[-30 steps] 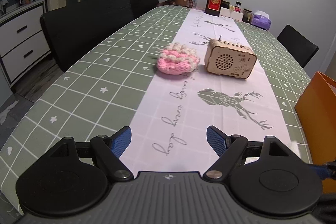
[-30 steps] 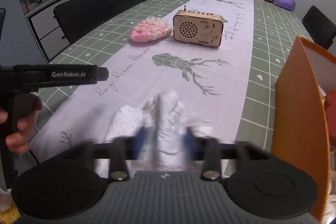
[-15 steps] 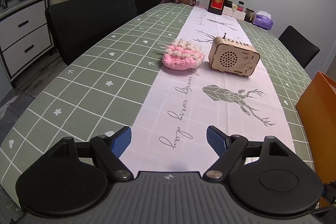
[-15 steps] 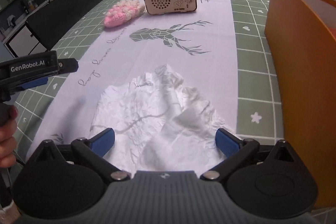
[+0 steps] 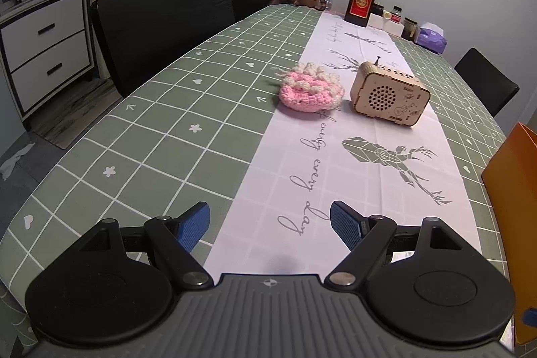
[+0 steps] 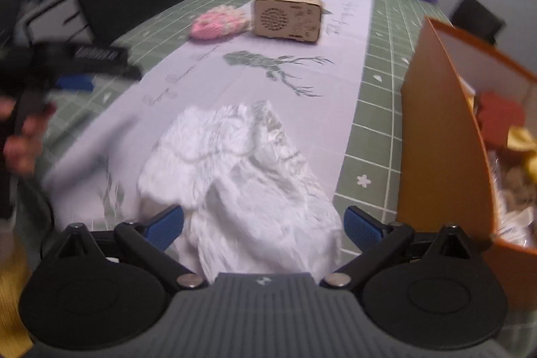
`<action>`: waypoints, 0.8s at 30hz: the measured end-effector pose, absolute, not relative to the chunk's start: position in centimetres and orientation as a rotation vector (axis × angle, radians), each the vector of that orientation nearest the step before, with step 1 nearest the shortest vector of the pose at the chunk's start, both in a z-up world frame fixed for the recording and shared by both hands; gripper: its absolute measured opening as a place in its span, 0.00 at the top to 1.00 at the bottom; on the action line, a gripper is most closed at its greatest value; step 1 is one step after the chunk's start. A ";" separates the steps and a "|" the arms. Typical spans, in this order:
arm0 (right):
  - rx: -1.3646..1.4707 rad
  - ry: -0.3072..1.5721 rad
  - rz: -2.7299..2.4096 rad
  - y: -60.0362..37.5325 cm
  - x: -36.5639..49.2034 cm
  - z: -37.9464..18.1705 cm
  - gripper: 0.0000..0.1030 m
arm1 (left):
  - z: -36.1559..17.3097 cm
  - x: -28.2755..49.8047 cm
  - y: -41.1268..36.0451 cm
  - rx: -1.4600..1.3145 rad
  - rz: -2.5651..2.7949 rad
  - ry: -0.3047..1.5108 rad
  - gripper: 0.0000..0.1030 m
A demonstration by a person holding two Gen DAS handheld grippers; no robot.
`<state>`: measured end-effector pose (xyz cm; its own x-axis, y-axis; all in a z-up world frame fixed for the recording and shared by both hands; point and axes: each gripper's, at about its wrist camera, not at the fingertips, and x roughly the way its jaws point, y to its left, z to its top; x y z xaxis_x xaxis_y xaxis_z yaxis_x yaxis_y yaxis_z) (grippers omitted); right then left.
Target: Organize soft objects
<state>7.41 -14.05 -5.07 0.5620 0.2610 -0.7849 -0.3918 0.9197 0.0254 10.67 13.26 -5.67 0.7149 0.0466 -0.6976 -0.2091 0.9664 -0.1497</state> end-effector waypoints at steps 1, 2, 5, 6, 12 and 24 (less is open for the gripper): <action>-0.204 0.902 0.408 -14.2 6.8 -5.1 0.04 | -5.7 10.7 13.3 -0.225 0.145 0.764 0.07; -0.250 0.910 0.416 -14.2 6.3 -5.3 0.04 | -5.7 10.7 13.3 -0.225 0.144 0.764 0.07; -0.318 0.903 0.407 -14.1 5.4 -6.2 0.10 | -5.6 10.5 13.0 -0.221 0.138 0.758 0.07; -0.304 0.904 0.405 -14.3 5.6 -6.6 0.19 | -5.5 10.5 12.9 -0.221 0.136 0.756 0.07; -0.197 0.947 0.367 -15.2 6.9 -7.2 0.90 | -5.0 9.9 12.6 -0.194 0.127 0.736 0.07; 0.235 0.853 0.397 -12.5 9.4 -2.9 0.91 | -4.7 9.5 14.7 -0.242 0.167 0.723 0.07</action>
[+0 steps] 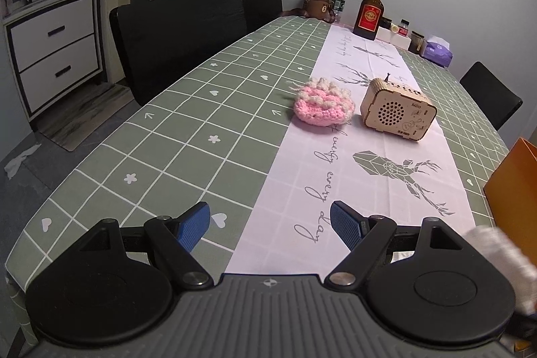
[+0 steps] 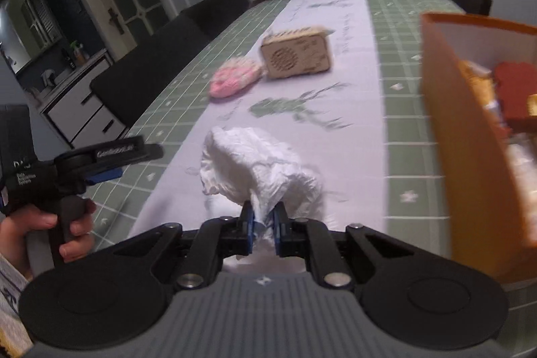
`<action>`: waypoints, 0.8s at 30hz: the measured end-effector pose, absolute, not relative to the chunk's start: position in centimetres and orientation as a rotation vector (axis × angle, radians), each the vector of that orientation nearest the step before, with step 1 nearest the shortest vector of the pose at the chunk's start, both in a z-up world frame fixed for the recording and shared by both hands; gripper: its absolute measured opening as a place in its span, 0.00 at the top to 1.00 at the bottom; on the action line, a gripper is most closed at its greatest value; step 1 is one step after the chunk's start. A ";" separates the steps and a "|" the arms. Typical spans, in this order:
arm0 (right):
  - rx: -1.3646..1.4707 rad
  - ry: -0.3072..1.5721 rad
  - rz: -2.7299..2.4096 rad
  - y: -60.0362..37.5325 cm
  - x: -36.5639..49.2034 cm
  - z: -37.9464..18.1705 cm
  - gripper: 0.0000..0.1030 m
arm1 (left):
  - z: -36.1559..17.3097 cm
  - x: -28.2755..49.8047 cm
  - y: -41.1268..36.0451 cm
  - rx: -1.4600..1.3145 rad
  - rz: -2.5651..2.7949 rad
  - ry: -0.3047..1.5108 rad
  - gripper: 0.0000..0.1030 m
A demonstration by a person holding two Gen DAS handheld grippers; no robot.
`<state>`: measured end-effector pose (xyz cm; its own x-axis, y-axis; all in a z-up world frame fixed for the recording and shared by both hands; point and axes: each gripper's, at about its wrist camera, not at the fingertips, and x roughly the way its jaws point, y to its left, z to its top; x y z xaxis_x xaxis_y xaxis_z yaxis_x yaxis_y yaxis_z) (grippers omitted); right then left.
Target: Organize soft objects
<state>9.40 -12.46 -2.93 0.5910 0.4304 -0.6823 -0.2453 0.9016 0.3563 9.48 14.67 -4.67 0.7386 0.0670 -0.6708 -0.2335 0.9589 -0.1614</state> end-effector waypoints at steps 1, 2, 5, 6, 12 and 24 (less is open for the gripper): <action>0.241 0.867 0.418 -11.2 9.8 -3.6 0.91 | -4.6 9.4 14.8 -0.245 0.167 0.719 0.07; 0.248 0.887 0.426 -10.2 10.3 -4.3 0.91 | -4.5 9.2 14.9 -0.247 0.168 0.715 0.07; 0.211 0.963 0.429 -7.7 11.5 -6.6 0.89 | -4.4 8.8 15.3 -0.255 0.170 0.707 0.07; 0.198 0.988 0.424 -7.3 11.6 -7.1 0.83 | -4.3 8.7 15.5 -0.256 0.172 0.705 0.07; 0.108 1.005 0.466 -7.7 9.6 -4.7 0.24 | -4.8 8.8 16.6 -0.267 0.197 0.716 0.07; -0.068 0.871 0.443 -10.9 11.4 -0.3 0.07 | -5.3 8.9 17.4 -0.279 0.210 0.726 0.07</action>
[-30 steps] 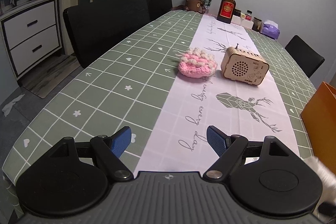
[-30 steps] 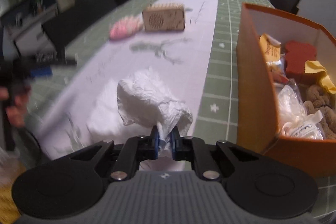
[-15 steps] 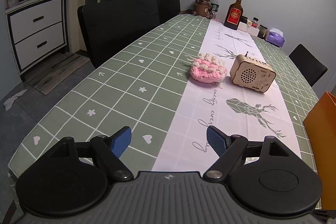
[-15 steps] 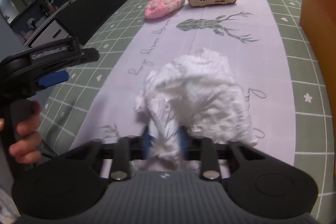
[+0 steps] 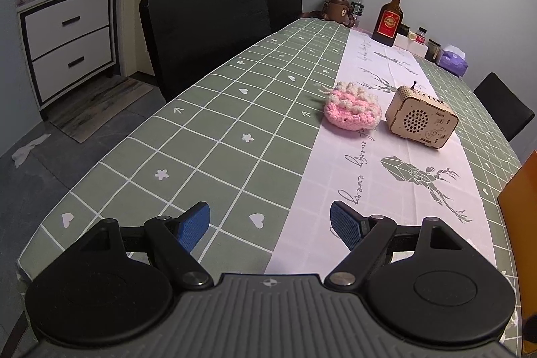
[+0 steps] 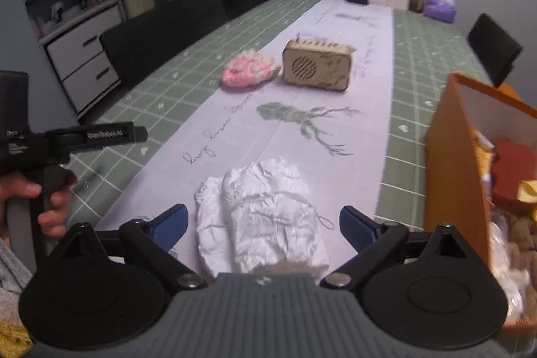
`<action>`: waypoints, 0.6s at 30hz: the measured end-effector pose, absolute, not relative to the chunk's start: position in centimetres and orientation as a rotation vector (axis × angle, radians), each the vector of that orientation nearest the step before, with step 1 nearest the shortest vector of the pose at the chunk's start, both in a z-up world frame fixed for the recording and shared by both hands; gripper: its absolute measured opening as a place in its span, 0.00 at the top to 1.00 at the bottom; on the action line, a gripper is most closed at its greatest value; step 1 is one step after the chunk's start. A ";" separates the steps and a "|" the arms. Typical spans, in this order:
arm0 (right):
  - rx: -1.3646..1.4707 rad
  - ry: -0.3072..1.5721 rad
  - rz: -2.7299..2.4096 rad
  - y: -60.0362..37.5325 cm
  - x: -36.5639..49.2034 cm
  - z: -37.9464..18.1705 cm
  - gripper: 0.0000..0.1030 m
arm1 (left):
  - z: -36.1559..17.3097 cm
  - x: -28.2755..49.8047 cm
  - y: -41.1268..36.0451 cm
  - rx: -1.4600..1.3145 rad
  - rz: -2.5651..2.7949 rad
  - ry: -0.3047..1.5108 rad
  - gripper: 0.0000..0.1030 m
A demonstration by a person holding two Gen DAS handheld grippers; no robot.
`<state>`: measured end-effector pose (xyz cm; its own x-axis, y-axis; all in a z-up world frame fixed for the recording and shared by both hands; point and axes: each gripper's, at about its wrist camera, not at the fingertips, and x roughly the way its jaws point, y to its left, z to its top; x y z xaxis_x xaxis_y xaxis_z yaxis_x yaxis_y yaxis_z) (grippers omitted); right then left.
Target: Organize soft objects
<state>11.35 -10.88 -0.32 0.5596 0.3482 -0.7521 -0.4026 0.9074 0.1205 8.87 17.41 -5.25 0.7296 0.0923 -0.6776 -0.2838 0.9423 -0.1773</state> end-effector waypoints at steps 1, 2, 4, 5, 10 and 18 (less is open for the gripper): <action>-0.096 0.878 0.465 -10.2 12.3 -1.1 0.07 | -5.3 8.9 17.4 -0.277 0.210 0.727 0.07; -0.130 0.870 0.473 -9.5 13.1 -2.0 0.06 | -5.3 8.9 17.4 -0.274 0.209 0.728 0.07; -0.189 0.908 0.469 -8.0 14.7 -3.9 0.05 | -5.3 8.8 17.3 -0.270 0.215 0.727 0.07; -0.198 0.934 0.465 -7.5 15.3 -4.8 0.05 | -5.2 8.7 17.3 -0.269 0.221 0.725 0.07; -0.132 1.026 0.507 -6.8 17.0 -7.4 0.03 | -5.2 8.6 17.5 -0.255 0.235 0.728 0.07; -0.249 0.991 0.543 -5.1 15.7 -8.1 0.02 | -5.6 9.7 17.5 -0.231 0.261 0.756 0.07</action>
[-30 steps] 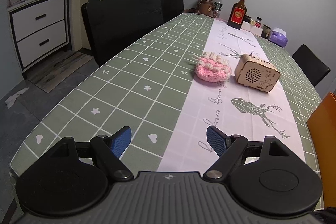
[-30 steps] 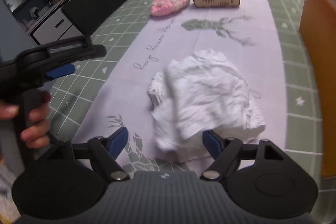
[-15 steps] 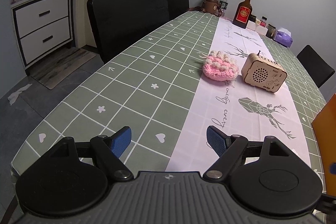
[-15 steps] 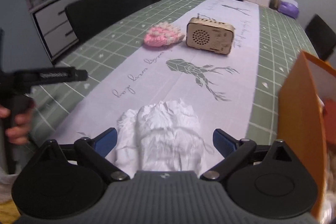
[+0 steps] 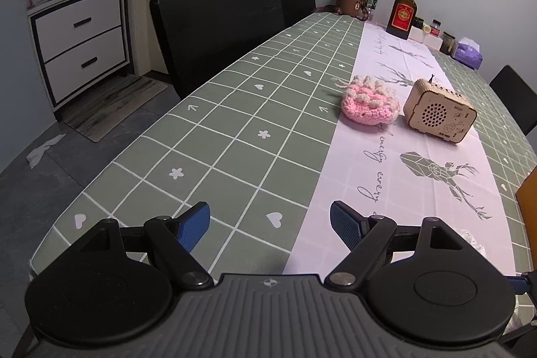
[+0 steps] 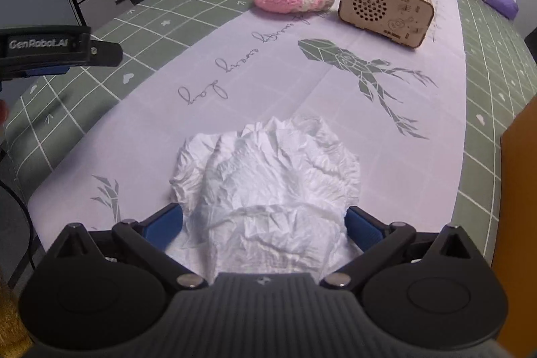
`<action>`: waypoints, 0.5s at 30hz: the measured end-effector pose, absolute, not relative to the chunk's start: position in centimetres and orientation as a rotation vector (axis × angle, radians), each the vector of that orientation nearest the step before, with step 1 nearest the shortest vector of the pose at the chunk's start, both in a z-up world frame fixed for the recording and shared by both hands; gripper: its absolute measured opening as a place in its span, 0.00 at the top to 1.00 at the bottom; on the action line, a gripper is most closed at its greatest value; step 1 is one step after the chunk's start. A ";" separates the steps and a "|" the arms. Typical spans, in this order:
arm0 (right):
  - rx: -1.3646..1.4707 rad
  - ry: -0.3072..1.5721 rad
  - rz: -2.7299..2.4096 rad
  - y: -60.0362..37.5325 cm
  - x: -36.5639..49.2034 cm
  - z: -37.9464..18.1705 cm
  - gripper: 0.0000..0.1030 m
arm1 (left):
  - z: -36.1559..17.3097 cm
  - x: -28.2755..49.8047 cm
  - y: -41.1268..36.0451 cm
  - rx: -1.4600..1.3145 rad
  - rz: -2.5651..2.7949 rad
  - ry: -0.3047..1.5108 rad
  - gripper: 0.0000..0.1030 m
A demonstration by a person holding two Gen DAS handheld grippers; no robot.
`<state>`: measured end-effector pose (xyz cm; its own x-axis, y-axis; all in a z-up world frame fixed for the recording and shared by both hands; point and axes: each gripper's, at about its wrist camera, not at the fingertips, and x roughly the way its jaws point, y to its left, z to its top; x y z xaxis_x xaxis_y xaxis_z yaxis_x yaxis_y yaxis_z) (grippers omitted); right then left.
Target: Organize soft objects
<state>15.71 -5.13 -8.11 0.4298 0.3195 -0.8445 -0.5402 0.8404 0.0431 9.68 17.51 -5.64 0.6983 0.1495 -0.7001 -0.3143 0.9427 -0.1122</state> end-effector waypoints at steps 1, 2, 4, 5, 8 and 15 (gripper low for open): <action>-0.245 0.983 0.550 -5.2 15.7 -8.1 0.02 | -5.6 10.0 17.4 -0.219 0.258 0.755 0.07; -0.235 0.972 0.559 -5.5 15.7 -8.2 0.04 | -5.5 10.4 17.2 -0.203 0.252 0.755 0.07; -0.228 0.944 0.575 -5.8 15.8 -8.0 0.13 | -5.2 11.4 16.9 -0.172 0.253 0.758 0.07; -0.222 0.935 0.572 -5.9 16.0 -7.8 0.23 | -5.0 11.8 16.7 -0.159 0.257 0.755 0.07; -0.194 0.919 0.529 -6.3 17.3 -7.4 0.46 | -4.4 13.1 16.3 -0.127 0.249 0.746 0.07; -0.172 0.880 0.434 -5.4 21.9 -7.5 0.76 | -3.0 17.0 15.1 -0.062 0.212 0.720 0.07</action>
<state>21.90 -5.35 -7.45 0.5567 0.2964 -0.7760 -0.4353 0.8997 0.0313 16.95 15.15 -3.04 0.7311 0.1713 -0.6604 -0.2137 0.9768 0.0169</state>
